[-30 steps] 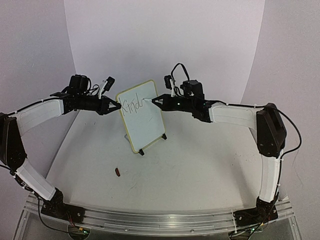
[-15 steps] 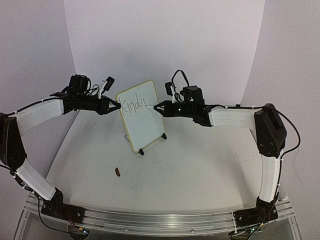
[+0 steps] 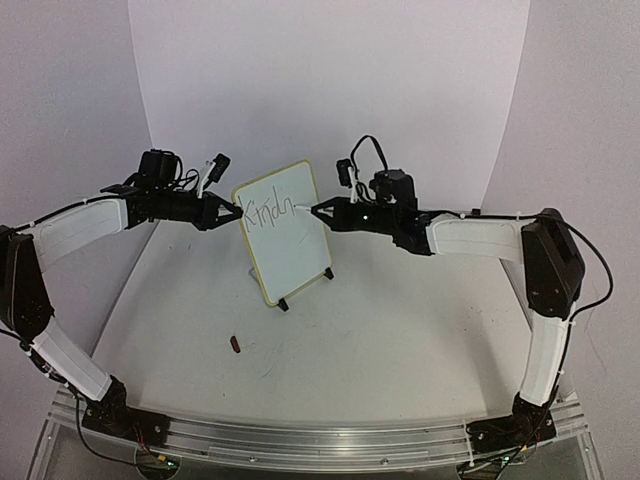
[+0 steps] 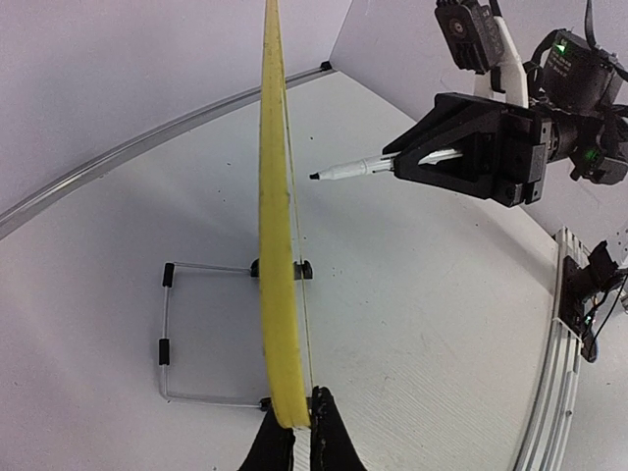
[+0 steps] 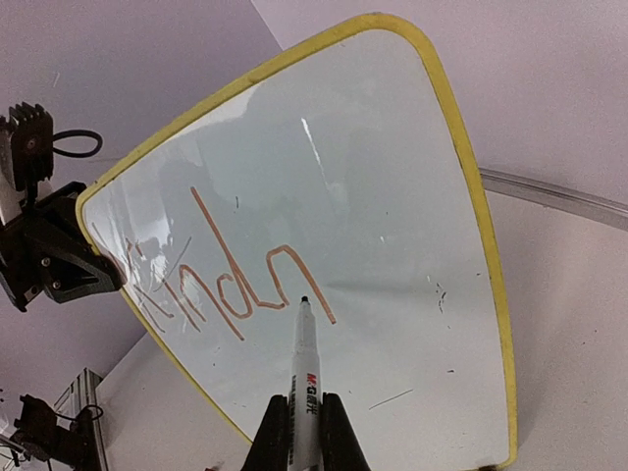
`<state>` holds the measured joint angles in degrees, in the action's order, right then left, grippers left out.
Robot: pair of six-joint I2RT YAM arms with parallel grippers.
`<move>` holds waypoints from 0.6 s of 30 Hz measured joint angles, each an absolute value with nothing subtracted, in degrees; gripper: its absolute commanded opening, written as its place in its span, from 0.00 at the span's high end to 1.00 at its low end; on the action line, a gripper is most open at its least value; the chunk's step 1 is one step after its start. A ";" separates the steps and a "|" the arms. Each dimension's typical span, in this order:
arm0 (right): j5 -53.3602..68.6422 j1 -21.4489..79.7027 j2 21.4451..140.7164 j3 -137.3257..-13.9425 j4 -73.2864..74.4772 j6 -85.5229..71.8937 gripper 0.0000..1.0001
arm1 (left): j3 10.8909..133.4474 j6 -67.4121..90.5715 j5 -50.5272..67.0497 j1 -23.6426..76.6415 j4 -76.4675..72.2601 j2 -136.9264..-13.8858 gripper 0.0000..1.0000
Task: Write a sentence on the whiteboard
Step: Write on the whiteboard with the whiteboard marker without the cap.
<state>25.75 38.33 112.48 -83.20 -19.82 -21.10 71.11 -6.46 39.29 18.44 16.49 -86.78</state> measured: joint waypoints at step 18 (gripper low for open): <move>23.42 38.33 112.55 -85.28 -20.14 -21.12 1.00 | 71.11 -6.50 39.33 18.44 16.49 -86.78 1.00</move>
